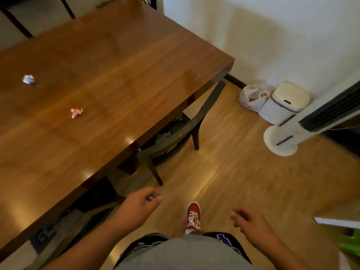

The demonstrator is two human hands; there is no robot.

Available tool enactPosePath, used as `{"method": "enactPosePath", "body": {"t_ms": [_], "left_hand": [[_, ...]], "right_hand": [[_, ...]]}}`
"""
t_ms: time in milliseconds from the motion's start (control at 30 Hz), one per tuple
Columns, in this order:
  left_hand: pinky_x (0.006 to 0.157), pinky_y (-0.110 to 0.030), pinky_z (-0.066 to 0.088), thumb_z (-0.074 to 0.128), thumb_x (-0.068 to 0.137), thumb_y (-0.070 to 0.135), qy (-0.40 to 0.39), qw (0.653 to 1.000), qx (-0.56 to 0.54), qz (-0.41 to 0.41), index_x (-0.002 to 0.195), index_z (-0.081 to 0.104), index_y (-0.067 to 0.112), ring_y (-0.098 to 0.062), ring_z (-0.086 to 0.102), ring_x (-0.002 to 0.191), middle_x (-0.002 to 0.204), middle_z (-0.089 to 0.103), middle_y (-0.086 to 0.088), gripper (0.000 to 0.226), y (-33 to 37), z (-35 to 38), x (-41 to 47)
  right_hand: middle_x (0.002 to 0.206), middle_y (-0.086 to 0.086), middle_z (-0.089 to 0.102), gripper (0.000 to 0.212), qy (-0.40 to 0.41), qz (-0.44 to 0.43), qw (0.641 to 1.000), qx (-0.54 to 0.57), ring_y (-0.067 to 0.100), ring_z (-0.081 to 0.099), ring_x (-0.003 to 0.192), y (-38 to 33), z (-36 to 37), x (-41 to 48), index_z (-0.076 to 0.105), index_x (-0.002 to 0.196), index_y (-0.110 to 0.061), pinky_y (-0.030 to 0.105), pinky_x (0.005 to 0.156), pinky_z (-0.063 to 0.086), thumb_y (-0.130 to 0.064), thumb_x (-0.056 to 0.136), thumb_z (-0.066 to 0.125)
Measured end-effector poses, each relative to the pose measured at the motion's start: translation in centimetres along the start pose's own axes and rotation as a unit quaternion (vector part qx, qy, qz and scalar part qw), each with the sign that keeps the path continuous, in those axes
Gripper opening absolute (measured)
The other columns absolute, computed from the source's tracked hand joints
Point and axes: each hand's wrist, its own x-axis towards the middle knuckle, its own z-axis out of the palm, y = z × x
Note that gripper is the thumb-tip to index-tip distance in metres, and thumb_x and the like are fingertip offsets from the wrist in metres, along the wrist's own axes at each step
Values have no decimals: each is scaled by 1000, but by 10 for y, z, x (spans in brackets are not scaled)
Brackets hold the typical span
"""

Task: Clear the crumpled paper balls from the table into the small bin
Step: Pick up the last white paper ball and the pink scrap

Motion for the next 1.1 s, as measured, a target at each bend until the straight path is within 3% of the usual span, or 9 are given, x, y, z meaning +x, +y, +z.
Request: {"method": "enactPosePath", "body": {"t_ms": [233, 333, 433, 633, 833, 900, 967, 1033, 1100], "left_hand": [[62, -21, 50, 57, 90, 42, 171, 980, -104, -2, 91, 62, 42, 0, 61, 73, 83, 66, 10, 5, 48, -73, 23], [56, -14, 46, 57, 90, 43, 219, 964, -143, -41, 93, 61, 45, 6, 62, 74, 84, 67, 12, 6, 36, -104, 38], [62, -16, 47, 58, 89, 44, 254, 951, -160, -72, 91, 60, 48, 10, 60, 80, 87, 67, 14, 6, 6, -139, 58], [56, -18, 47, 59, 87, 47, 314, 918, -193, -145, 86, 57, 55, -5, 64, 74, 85, 66, 11, 8, -76, -220, 111], [54, -19, 45, 60, 87, 44, 348, 899, -187, -187, 80, 59, 49, -3, 63, 69, 79, 66, 11, 8, -152, -294, 160], [55, -17, 42, 60, 87, 43, 362, 894, -174, -197, 78, 59, 46, -2, 62, 70, 78, 66, 12, 10, -176, -314, 176], [55, -18, 40, 61, 87, 41, 379, 886, -165, -207, 76, 58, 44, -2, 62, 70, 76, 66, 12, 12, -197, -333, 191], [54, -22, 43, 60, 87, 43, 381, 886, -151, -217, 78, 60, 40, -4, 62, 68, 74, 66, 11, 9, -214, -351, 206], [54, -24, 46, 59, 86, 45, 381, 887, -137, -220, 82, 61, 36, -5, 62, 66, 73, 66, 10, 10, -227, -369, 219]], "right_hand": [[89, -8, 68, 5, -116, -195, 972, -62, 3, 64, 85, -172, -29, 65, 66, 90, -36, 20, 73, 50, -33, 88, 62], [93, -18, 66, 10, -147, -251, 949, -119, -6, 60, 89, -241, -15, 92, 63, 97, -43, 16, 73, 48, -44, 87, 59], [97, -23, 63, 18, -186, -307, 919, -165, -13, 56, 92, -309, 13, 116, 60, 104, -44, 12, 70, 48, -50, 89, 54], [102, -19, 59, 23, -298, -261, 894, -210, 0, 58, 91, -417, 110, 170, 56, 110, -38, 17, 70, 46, -50, 90, 53], [119, -12, 58, 39, -253, -288, 872, -305, 5, 57, 101, -474, 222, 220, 51, 122, -37, 30, 83, 54, -52, 87, 56], [132, -11, 51, 48, -200, -356, 835, -369, 9, 50, 116, -488, 257, 237, 44, 130, -39, 30, 92, 49, -55, 86, 54], [141, -6, 44, 56, -133, -466, 769, -417, 17, 40, 130, -499, 288, 252, 37, 136, -37, 36, 101, 40, -56, 85, 53], [142, -1, 45, 59, -90, -555, 703, -436, 22, 41, 132, -508, 313, 264, 39, 135, -34, 39, 101, 40, -53, 82, 59], [140, 3, 48, 59, -85, -595, 668, -439, 23, 45, 128, -514, 330, 278, 44, 132, -31, 41, 98, 44, -49, 79, 64]]}}
